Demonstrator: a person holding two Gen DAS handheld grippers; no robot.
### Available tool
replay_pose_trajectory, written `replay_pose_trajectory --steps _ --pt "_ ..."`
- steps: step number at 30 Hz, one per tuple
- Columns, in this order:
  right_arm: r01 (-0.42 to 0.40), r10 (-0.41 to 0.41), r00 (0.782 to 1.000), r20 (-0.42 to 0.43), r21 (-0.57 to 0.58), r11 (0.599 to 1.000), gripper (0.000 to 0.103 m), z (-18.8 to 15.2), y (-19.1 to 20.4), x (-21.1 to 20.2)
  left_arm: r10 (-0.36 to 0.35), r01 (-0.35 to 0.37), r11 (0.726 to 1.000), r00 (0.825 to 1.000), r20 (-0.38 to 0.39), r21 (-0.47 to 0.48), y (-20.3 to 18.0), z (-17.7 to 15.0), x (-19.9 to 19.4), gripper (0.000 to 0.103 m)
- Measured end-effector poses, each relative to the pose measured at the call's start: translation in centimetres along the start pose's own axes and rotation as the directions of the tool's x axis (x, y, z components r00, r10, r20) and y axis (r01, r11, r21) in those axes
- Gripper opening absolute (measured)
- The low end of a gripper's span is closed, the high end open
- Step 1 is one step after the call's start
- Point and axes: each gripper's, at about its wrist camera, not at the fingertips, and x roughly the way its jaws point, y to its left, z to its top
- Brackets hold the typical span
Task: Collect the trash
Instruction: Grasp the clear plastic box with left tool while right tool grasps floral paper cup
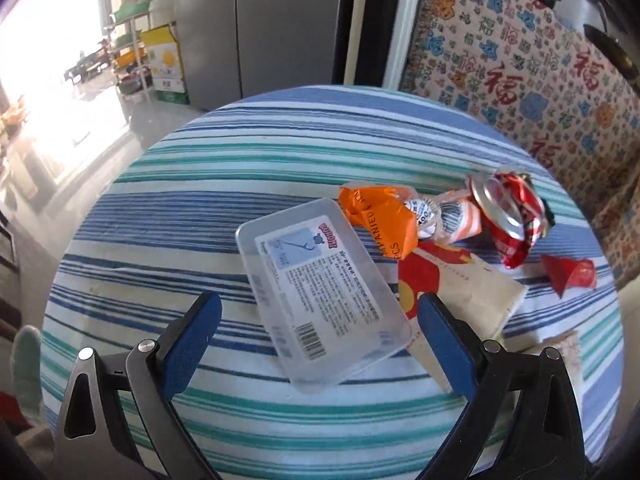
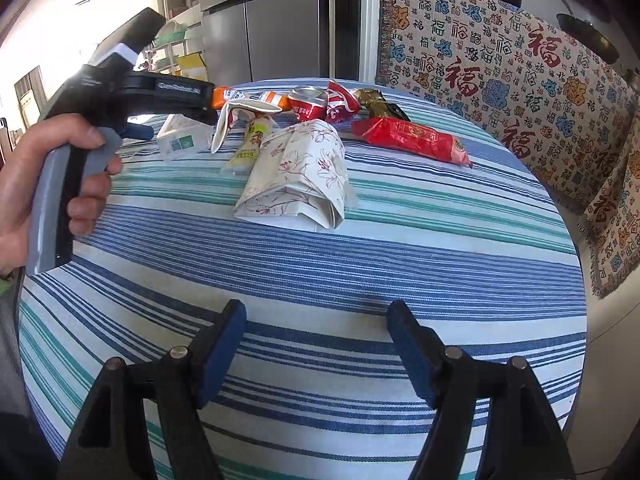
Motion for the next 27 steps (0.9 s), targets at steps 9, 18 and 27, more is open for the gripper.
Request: replay_pose_trajectory --steps 9,18,27 --pt "0.0 0.0 1.0 0.0 0.0 1.0 0.075 0.0 0.0 0.0 -0.08 0.077 0.995 0.996 0.045 0.071 2.8 -2.8 -2.3 0.067" --pt "-0.001 0.001 1.0 0.0 0.002 1.0 0.075 0.0 0.0 0.1 -0.193 0.201 0.941 0.98 -0.055 0.272 4.7 -7.6 -5.3 0.071" --pt "-0.095 0.099 0.995 -0.022 0.131 0.987 0.083 2.9 -0.9 0.3 -0.228 0.229 0.943 0.973 -0.035 0.242 4.5 -7.8 -5.3 0.088"
